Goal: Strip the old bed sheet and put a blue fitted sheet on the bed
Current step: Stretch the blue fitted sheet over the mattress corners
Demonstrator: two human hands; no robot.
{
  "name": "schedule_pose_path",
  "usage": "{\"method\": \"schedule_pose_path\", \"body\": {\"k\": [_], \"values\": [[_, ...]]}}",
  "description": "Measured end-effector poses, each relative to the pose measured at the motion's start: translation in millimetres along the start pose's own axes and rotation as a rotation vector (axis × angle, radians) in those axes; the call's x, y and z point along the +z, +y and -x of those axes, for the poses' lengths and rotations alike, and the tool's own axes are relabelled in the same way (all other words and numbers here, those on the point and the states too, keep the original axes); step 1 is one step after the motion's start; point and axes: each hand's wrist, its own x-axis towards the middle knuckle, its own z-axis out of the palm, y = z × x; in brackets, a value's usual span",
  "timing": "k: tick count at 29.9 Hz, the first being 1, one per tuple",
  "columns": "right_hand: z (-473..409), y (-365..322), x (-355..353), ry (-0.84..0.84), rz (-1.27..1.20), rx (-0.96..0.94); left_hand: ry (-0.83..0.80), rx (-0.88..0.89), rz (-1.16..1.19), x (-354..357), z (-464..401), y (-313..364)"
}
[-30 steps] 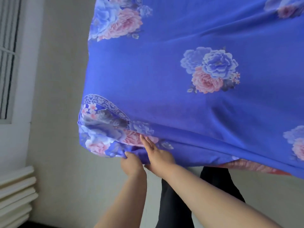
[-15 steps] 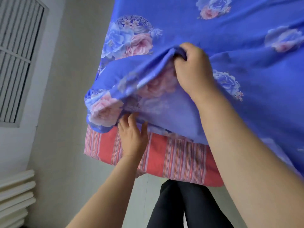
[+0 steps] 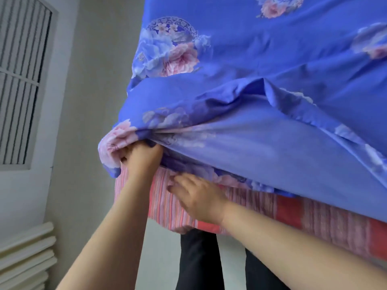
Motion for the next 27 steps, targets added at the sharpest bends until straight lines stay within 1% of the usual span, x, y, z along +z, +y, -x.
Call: {"method": "schedule_pose_path", "body": {"k": [1, 2, 3, 4, 6, 9, 10, 11, 12, 13, 15, 16, 17, 18, 19, 20, 22, 24, 25, 27], "values": [[2.2, -5.4, 17.2, -0.153, 0.121, 0.052, -0.029, 0.078, -0.057, -6.8, -5.9, -2.9], [-1.2, -4.5, 28.8, -0.261, 0.208, 0.156, -0.070, 0.121, -0.120, -13.6, -13.5, -7.3], [-9.4, -1.3, 36.7, -0.287, 0.255, 0.262, -0.109, 0.122, -0.163, -22.5, -19.1, -10.8], [-20.4, 3.2, 44.0, -0.311, 0.265, 0.329, -0.161, 0.105, -0.184, -30.6, -26.6, -18.6], [-47.7, 11.9, 44.8, -0.299, 0.326, 0.479, -0.232, 0.147, -0.143, -48.3, -39.5, -33.6], [-84.1, 22.4, 36.1, -0.257, 0.321, 0.782, -0.354, 0.143, 0.088, -77.3, -59.0, -52.8], [-87.2, 28.5, 41.1, -0.162, 0.304, 0.823, -0.406, 0.118, 0.217, -87.0, -61.6, -53.3], [-90.4, 31.1, 44.9, -0.075, 0.189, 0.856, -0.452, 0.085, 0.341, -93.4, -65.1, -51.3], [-91.6, 28.8, 47.3, 0.007, 0.159, 0.873, -0.479, 0.041, 0.452, -98.6, -65.8, -44.8], [-89.4, 24.6, 44.8, 0.088, 0.188, 0.849, -0.479, -0.001, 0.540, -100.0, -69.3, -39.7], [-83.4, 12.7, 33.4, 0.110, 0.167, 0.798, -0.427, 0.015, 0.684, -103.4, -77.1, -27.9], [-79.5, 6.5, 25.5, 0.072, 0.117, 0.783, -0.429, 0.034, 0.745, -104.3, -80.0, -22.3], [-74.2, -1.0, 13.5, 0.011, 0.045, 0.773, -0.455, 0.018, 0.768, -105.2, -84.6, -19.4], [-69.3, -6.1, 1.3, -0.144, 0.062, 0.749, -0.483, -0.023, 0.799, -105.9, -88.5, -17.7], [-65.4, -9.0, -12.9, -0.241, 0.066, 0.753, -0.525, -0.080, 0.820, -107.2, -90.7, -16.1], [-60.8, -10.0, -29.8, -0.300, 0.061, 0.765, -0.567, -0.127, 0.841, -106.6, -92.7, -14.0], [-53.1, -12.1, -66.5, -0.354, -0.021, 0.848, -0.658, -0.198, 0.838, -107.8, -93.6, -8.6], [-44.9, -16.0, -93.8, -0.404, -0.053, 0.835, -0.752, -0.250, 0.866, -109.4, -91.7, -3.2], [-40.7, -21.7, -106.5, -0.450, -0.089, 0.822, -0.785, -0.289, 0.917, -110.0, -88.1, 0.1], [-33.1, -36.6, -130.2, -0.541, -0.168, 0.788, -0.809, -0.326, 1.028, -109.3, -81.2, 5.9]]}}
